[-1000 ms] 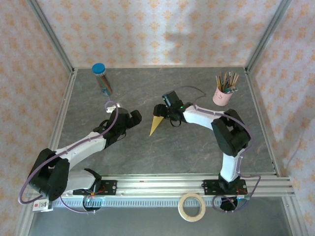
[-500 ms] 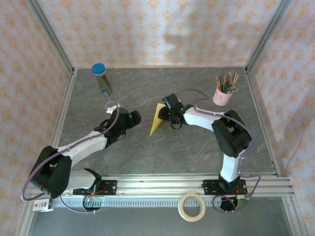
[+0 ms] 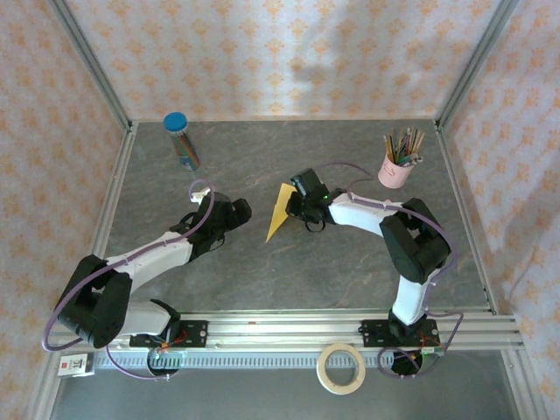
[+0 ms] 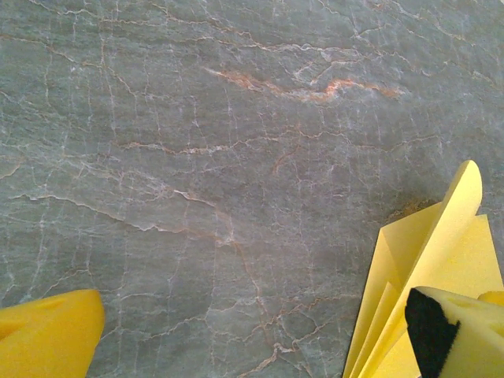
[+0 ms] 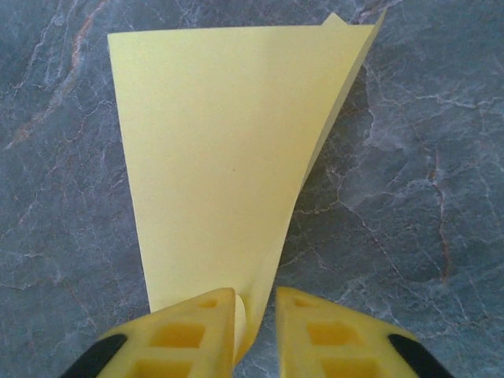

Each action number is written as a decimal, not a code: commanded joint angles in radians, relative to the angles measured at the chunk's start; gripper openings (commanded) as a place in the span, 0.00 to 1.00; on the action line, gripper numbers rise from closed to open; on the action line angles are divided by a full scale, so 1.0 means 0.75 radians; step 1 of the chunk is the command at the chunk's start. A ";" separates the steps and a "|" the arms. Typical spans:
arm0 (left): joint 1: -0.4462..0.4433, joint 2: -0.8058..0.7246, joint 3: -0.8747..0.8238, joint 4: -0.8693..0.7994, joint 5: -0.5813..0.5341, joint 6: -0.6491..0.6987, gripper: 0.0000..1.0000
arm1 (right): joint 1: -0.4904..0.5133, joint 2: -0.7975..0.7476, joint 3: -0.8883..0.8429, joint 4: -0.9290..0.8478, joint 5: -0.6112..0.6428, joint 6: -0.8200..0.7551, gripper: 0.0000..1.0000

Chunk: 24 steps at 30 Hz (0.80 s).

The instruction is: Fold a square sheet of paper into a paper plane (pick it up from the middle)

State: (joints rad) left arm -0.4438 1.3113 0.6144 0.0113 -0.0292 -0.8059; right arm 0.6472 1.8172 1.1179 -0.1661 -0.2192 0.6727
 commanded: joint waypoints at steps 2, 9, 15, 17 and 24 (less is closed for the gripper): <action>0.015 -0.014 0.044 -0.021 0.001 0.008 0.99 | 0.004 -0.027 -0.019 0.019 -0.002 0.011 0.13; 0.030 -0.058 0.020 -0.015 -0.029 -0.054 0.99 | 0.002 -0.096 0.015 0.047 0.032 -0.059 0.05; 0.081 -0.125 -0.028 -0.012 -0.041 -0.102 0.99 | 0.000 -0.152 0.093 0.141 -0.169 -0.260 0.05; 0.089 -0.158 -0.040 -0.017 -0.068 -0.127 0.99 | -0.004 -0.165 0.074 0.219 -0.275 -0.312 0.04; 0.089 -0.291 -0.071 -0.017 -0.141 -0.159 0.96 | -0.038 -0.141 -0.058 0.470 -0.591 -0.261 0.04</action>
State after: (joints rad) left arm -0.3813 1.1290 0.5793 0.0032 -0.0891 -0.9020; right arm 0.6319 1.7138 1.1191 0.0822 -0.5316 0.4812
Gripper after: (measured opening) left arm 0.962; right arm 0.045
